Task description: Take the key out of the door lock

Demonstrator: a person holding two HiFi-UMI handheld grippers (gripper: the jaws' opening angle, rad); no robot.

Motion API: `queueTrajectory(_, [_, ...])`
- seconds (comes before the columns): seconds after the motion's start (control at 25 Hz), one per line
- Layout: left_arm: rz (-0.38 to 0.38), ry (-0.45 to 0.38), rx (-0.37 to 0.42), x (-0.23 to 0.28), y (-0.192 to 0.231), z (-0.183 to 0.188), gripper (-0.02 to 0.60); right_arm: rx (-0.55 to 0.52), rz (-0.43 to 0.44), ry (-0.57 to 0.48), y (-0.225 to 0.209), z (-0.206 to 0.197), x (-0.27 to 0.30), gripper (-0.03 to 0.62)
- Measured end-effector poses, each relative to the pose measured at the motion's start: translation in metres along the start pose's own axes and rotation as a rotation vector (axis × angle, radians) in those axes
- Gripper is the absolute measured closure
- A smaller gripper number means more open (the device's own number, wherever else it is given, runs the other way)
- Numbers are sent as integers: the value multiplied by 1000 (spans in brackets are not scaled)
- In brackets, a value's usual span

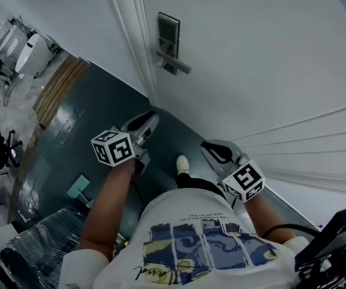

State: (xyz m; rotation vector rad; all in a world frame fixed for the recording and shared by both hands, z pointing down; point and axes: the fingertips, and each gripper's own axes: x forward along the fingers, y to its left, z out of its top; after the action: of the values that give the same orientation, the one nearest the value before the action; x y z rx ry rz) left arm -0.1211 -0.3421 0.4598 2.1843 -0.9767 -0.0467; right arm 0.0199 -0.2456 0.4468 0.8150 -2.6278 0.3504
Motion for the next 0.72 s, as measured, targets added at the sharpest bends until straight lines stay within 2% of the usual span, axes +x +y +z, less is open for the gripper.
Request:
queueTrajectory(0.08, [-12,-16,-57,18,15,12,506,2,-14,1,-10,2,1,583])
queueTrajectory(0.28, [-53,-68,-220,35,40,12,462,32,-50,27,2,-23,-15,583])
queueTrajectory(0.48, [-49,-142,-403,77,81,33,443,56,-65,50,-24,-31,-13,583])
queueTrajectory(0.72, [-46,-201,-538,99,112,40,435,62,-68,66,-34,-35,-12,582])
